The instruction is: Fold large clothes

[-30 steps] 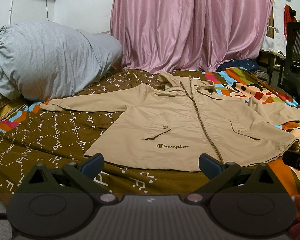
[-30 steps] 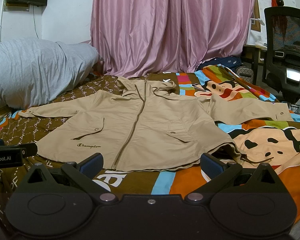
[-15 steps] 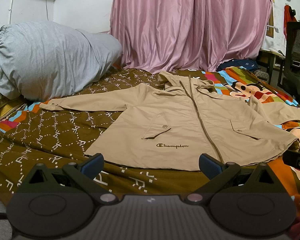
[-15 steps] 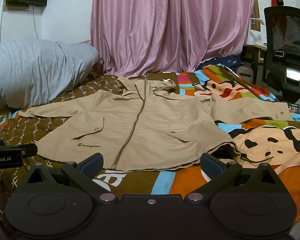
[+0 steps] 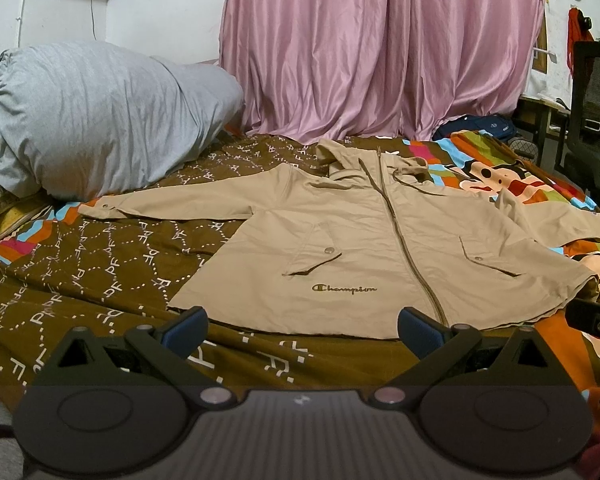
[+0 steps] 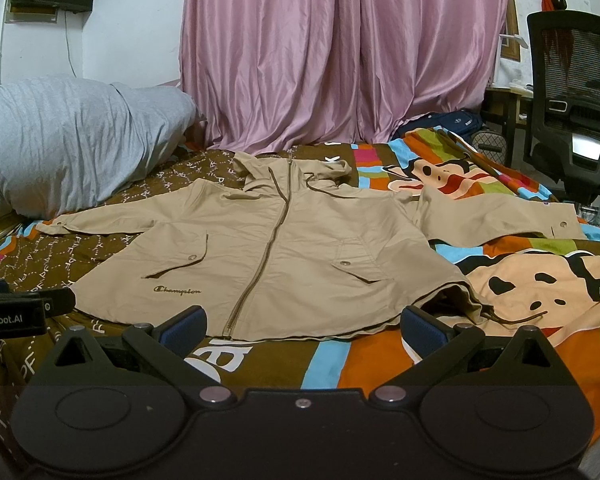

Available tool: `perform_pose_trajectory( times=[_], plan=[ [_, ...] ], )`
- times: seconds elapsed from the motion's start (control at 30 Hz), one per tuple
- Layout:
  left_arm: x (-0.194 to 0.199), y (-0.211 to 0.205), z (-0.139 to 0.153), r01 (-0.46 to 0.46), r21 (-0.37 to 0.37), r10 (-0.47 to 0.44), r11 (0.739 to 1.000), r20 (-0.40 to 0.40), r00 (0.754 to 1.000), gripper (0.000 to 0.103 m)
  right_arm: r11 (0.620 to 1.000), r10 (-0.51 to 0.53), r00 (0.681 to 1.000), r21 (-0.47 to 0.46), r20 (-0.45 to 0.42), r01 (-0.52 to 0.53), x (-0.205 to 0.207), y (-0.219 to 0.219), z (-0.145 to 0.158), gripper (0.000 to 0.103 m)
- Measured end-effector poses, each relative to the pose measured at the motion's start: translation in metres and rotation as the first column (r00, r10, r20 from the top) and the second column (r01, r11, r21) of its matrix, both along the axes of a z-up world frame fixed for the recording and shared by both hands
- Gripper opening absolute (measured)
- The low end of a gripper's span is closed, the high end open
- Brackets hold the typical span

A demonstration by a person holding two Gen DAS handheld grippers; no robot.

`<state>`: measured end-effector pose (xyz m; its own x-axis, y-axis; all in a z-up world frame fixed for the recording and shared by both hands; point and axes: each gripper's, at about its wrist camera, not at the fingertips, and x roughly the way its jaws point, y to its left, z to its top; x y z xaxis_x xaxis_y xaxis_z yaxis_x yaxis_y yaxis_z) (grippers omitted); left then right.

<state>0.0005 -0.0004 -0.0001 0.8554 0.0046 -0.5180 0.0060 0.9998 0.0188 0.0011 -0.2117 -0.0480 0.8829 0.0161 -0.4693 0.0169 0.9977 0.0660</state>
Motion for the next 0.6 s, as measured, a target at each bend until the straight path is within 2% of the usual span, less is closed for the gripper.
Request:
perform_pose_trajectory(
  times=[0.2, 0.37, 0.47, 0.6],
  plan=[
    [0.016, -0.009, 0.006, 0.013, 0.043, -0.012, 0.999, -0.026, 1.0, 0.103, 1.0, 0.015, 1.0, 0.016, -0.006, -0.015, 0.006, -0.007, 0.001, 0.102],
    [0.038, -0.026, 0.014, 0.045, 0.068, -0.044, 0.997, -0.004, 0.999, 0.103, 0.995, 0.033, 0.999, 0.094, 0.022, -0.035, 0.025, -0.034, 0.01, 0.102],
    [0.055, -0.04, 0.018, 0.063, 0.074, -0.062, 0.995, -0.01, 0.998, 0.103, 0.992, -0.01, 0.999, 0.123, 0.042, 0.005, 0.036, -0.064, 0.01, 0.103],
    [0.083, -0.059, 0.017, 0.085, 0.069, -0.083, 0.994, -0.041, 0.996, 0.103, 0.989, -0.107, 0.993, 0.109, 0.046, 0.102, 0.043, -0.1, 0.012, 0.103]
  ],
)
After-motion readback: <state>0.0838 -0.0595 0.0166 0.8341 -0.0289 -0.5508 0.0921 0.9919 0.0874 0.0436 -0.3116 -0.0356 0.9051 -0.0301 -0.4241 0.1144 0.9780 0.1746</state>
